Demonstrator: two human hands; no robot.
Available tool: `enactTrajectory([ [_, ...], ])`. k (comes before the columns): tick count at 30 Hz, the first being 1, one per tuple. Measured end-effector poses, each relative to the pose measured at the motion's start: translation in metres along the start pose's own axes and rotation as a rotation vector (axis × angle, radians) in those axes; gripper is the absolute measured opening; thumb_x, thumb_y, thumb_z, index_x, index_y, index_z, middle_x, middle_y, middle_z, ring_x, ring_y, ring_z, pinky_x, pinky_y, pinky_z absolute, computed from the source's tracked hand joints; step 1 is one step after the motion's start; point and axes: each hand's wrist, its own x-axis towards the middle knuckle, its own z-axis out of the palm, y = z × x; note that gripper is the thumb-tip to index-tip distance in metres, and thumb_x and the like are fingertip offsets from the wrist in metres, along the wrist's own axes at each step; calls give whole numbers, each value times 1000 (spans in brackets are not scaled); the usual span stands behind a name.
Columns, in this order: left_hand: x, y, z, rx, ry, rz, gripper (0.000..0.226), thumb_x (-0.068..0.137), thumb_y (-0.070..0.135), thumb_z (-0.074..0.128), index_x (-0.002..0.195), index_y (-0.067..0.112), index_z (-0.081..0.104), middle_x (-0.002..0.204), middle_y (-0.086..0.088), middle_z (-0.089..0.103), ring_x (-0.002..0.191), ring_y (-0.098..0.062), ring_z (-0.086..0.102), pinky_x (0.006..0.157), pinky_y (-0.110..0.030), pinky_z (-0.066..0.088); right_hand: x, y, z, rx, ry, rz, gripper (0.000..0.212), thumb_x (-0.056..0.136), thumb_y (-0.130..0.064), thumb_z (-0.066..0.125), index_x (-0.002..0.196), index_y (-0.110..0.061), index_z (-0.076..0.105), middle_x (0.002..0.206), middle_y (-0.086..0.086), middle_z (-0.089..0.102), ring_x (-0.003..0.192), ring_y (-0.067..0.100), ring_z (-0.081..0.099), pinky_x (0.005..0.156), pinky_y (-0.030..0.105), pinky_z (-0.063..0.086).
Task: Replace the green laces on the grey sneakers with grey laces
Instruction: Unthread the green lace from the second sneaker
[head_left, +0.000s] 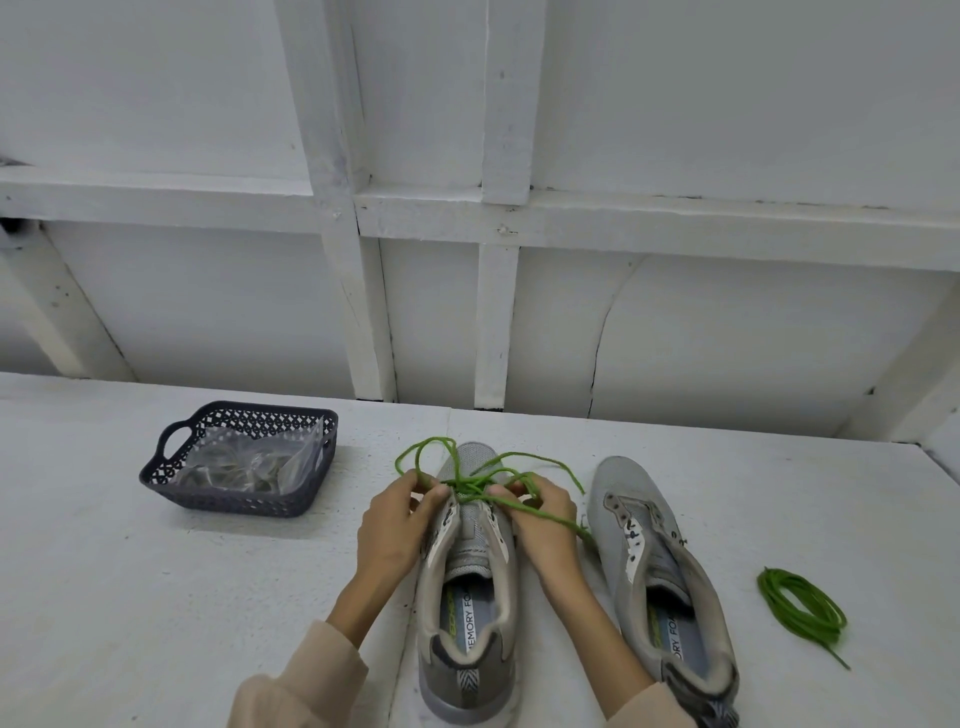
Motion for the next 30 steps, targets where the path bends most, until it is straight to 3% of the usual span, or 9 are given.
enactTrajectory([
  [4,-1,-1,1,-118,78,-45,29,81,61,55,82,32,59,73,17,69,69,-6,65,70,-41,56,-2,-6,3,176,131,55,25,87,-13,70,69,-22,57,65,-9,63,64,9,58,71,38,49],
  [8,-2,2,4,-49,-14,21,17,85,49,67,82,33,63,84,16,69,74,-2,61,67,-29,46,-4,-7,3,77,-65,55,8,81,-21,77,80,-14,73,78,-4,73,77,12,68,72,25,52],
  [12,3,-3,3,-131,79,-42,15,93,35,62,79,32,61,73,16,69,70,-12,65,70,-44,54,0,-6,3,111,70,73,12,87,-14,69,77,-19,66,75,-4,68,70,14,61,69,31,49],
  [14,2,-3,2,-206,128,-72,20,93,45,58,80,29,60,73,16,69,70,-11,66,68,-47,55,-1,-3,3,167,138,73,14,90,-17,66,78,-20,60,77,-1,66,71,19,59,70,36,48],
  [18,-5,1,4,-43,19,29,38,77,65,55,79,28,64,78,14,68,76,0,61,63,-27,45,-5,2,7,125,-18,64,21,73,-40,76,72,-23,63,81,2,69,83,25,66,76,41,52],
  [22,-1,1,2,1,106,33,20,91,43,63,79,28,61,82,12,66,82,-7,60,62,-28,38,-2,0,5,143,66,19,23,84,-18,71,66,-23,58,73,-1,64,74,20,59,69,35,46],
  [25,-3,4,0,-58,155,25,22,90,48,61,80,29,61,81,13,66,79,-5,59,63,-30,40,-4,-4,3,231,182,31,20,93,-16,63,75,-13,55,72,-2,60,69,11,52,66,28,41],
  [27,-6,6,2,-31,78,53,22,86,52,63,79,31,63,80,14,67,75,-3,58,61,-26,41,-4,-4,4,196,88,53,18,89,-22,69,76,-12,61,74,-1,66,72,14,59,70,30,46],
  [30,-5,3,6,-25,44,87,11,89,35,67,79,31,64,81,12,67,75,-4,58,62,-24,38,-4,-3,6,96,-29,86,15,80,-23,78,75,-14,69,75,0,71,74,14,64,71,32,50],
])
